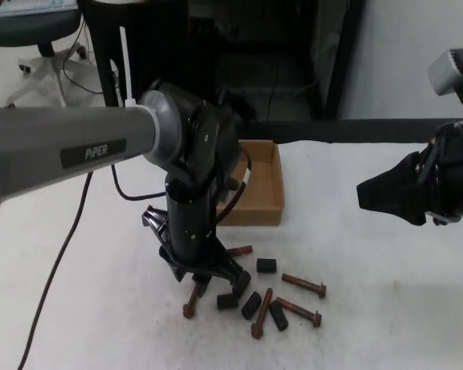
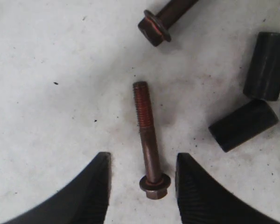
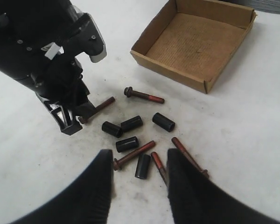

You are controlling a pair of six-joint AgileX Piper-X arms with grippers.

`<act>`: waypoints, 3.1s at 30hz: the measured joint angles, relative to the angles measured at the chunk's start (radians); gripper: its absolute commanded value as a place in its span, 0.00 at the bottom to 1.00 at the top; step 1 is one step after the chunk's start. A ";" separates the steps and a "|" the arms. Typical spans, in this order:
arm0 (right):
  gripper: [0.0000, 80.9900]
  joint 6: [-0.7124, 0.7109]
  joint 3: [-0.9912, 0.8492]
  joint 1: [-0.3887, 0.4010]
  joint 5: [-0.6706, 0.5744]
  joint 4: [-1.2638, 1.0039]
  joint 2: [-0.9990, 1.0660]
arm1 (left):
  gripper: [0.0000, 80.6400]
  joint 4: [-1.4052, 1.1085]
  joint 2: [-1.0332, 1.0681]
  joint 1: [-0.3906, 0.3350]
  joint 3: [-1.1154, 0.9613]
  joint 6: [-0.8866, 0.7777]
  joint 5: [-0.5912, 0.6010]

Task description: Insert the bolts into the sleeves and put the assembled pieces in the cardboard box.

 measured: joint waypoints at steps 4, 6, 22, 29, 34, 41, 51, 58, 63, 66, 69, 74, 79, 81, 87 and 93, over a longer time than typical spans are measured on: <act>0.45 0.001 0.000 0.000 0.000 0.000 0.000 | 0.51 0.003 0.000 0.000 0.000 -0.052 0.021; 0.45 0.001 0.000 0.000 0.000 0.000 0.000 | 0.51 -0.001 0.000 0.000 0.000 -0.074 0.040; 0.45 0.007 0.000 -0.002 0.000 0.000 0.000 | 0.51 0.011 0.080 0.000 0.003 -0.084 0.073; 0.45 0.007 0.000 -0.002 0.000 0.000 0.000 | 0.35 -0.007 0.080 0.000 0.003 -0.050 0.073; 0.45 0.007 0.000 -0.002 0.000 0.000 0.000 | 0.18 -0.036 0.080 0.000 0.003 -0.011 0.073; 0.45 0.007 0.000 -0.002 0.008 0.000 0.000 | 0.00 -0.046 0.080 -0.003 0.003 0.148 0.052; 0.45 0.001 0.000 -0.002 0.009 0.000 0.000 | 0.00 -0.042 0.080 -0.009 0.003 0.494 -0.158; 0.45 -0.006 0.000 -0.002 0.009 0.000 0.000 | 0.00 -0.092 0.080 -0.003 0.003 0.780 -0.055; 0.45 -0.038 0.000 -0.002 0.009 0.000 0.000 | 0.00 -0.127 0.080 -0.003 0.003 0.941 0.041; 0.45 -0.046 0.000 -0.002 0.019 0.000 0.000 | 0.00 -0.139 0.080 -0.003 0.003 0.995 0.055; 0.45 -0.052 0.000 -0.002 0.023 0.000 0.000 | 0.00 -0.146 0.080 -0.003 0.003 1.070 0.064; 0.45 -0.052 0.000 -0.002 0.023 0.000 0.000 | 0.00 -0.154 0.080 0.003 0.003 1.140 0.073; 0.45 -0.052 0.000 -0.002 0.023 0.000 0.000 | 0.07 -0.159 0.080 0.021 0.003 1.135 0.092; 0.45 -0.052 0.000 -0.002 0.023 0.007 0.000 | 0.19 -0.162 0.080 0.033 0.003 1.091 0.107; 0.45 -0.052 0.000 -0.002 0.023 0.039 0.000 | 0.59 -0.179 0.080 0.058 0.003 0.976 0.120; 0.45 -0.052 0.000 -0.002 0.025 0.044 0.000 | 0.56 -0.186 0.080 0.062 0.001 0.886 0.107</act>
